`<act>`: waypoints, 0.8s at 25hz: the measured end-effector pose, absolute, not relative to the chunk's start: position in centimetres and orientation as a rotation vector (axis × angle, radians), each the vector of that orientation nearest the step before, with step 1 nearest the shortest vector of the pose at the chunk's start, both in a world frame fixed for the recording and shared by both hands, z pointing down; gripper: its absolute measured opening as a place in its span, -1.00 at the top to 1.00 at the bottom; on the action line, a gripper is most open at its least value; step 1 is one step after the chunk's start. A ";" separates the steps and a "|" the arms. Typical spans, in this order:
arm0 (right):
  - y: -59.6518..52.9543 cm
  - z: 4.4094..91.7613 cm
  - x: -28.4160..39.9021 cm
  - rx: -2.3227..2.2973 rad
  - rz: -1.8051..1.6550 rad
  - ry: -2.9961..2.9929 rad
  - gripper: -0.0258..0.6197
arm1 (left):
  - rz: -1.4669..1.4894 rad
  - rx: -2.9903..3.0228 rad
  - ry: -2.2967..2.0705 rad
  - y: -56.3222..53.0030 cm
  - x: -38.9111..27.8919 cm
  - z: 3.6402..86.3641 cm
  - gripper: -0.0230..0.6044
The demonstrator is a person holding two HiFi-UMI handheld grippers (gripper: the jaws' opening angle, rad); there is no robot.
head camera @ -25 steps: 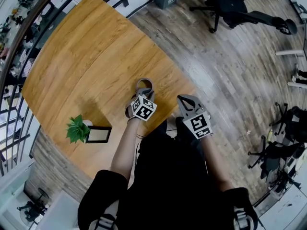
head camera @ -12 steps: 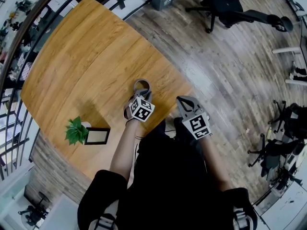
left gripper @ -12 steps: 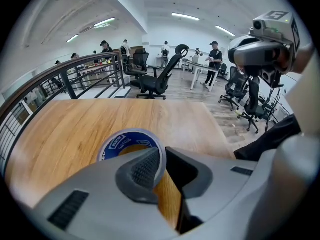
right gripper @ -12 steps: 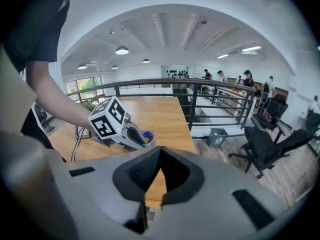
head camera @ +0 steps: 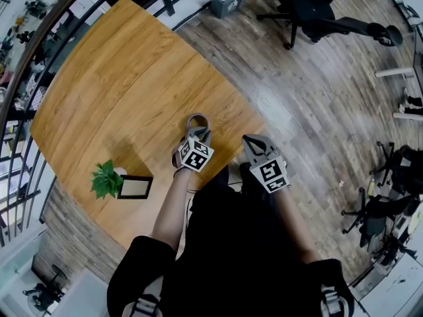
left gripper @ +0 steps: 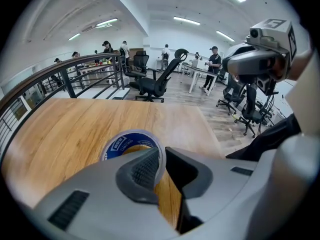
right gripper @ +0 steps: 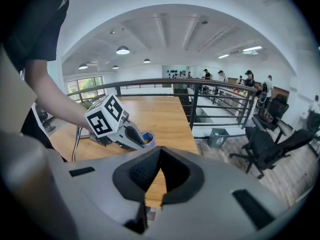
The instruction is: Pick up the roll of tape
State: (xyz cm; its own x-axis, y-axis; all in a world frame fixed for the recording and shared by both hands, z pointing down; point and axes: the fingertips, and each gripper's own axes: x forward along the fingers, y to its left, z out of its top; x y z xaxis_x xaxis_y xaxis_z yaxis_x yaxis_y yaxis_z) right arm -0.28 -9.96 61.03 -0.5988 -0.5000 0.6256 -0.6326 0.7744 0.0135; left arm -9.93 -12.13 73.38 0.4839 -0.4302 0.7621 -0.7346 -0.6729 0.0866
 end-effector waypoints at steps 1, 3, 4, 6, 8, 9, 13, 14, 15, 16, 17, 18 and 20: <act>-9.9 61.0 -0.3 0.838 0.278 -2.341 0.90 | 1.024 2.328 -0.973 -12.0 -9.9 73.3 0.74; -9.8 60.9 -0.2 0.833 0.278 -2.345 0.90 | 1.016 2.324 -0.979 -11.6 -9.9 73.2 0.74; -9.7 60.9 -0.2 0.831 0.278 -2.346 0.90 | 1.015 2.323 -0.980 -11.4 -9.9 73.1 0.74; -9.7 60.8 0.0 0.832 0.279 -2.347 0.90 | 1.019 2.321 -0.977 -11.2 -9.8 73.1 0.74; -9.8 60.8 0.1 0.833 0.280 -2.352 0.90 | 1.022 2.320 -0.980 -11.2 -9.8 73.2 0.74; -9.7 60.8 0.1 0.829 0.280 -2.354 0.90 | 1.019 2.318 -0.986 -11.2 -9.8 73.2 0.74; -9.4 61.1 0.3 0.801 0.284 -2.360 0.90 | 0.992 2.312 -1.017 -11.3 -9.4 72.6 0.74; -9.5 61.1 0.3 0.795 0.285 -2.363 0.90 | 0.985 2.312 -1.021 -11.3 -9.2 72.3 0.74; -9.5 61.1 0.3 0.791 0.286 -2.368 0.90 | 0.978 2.313 -1.022 -11.3 -9.0 72.1 0.74; -9.6 61.1 0.3 0.786 0.286 -2.373 0.90 | 0.968 2.316 -1.019 -11.1 -8.8 71.8 0.74; -9.7 61.0 0.2 0.782 0.285 -2.379 0.90 | 0.958 2.319 -1.013 -10.9 -8.6 71.6 0.74; -9.8 60.9 0.1 0.776 0.284 -2.386 0.90 | 0.949 2.322 -1.011 -10.7 -8.4 71.4 0.74; -10.1 60.8 -0.3 0.762 0.278 -2.401 0.90 | 0.940 2.322 -1.020 -10.4 -8.3 70.9 0.74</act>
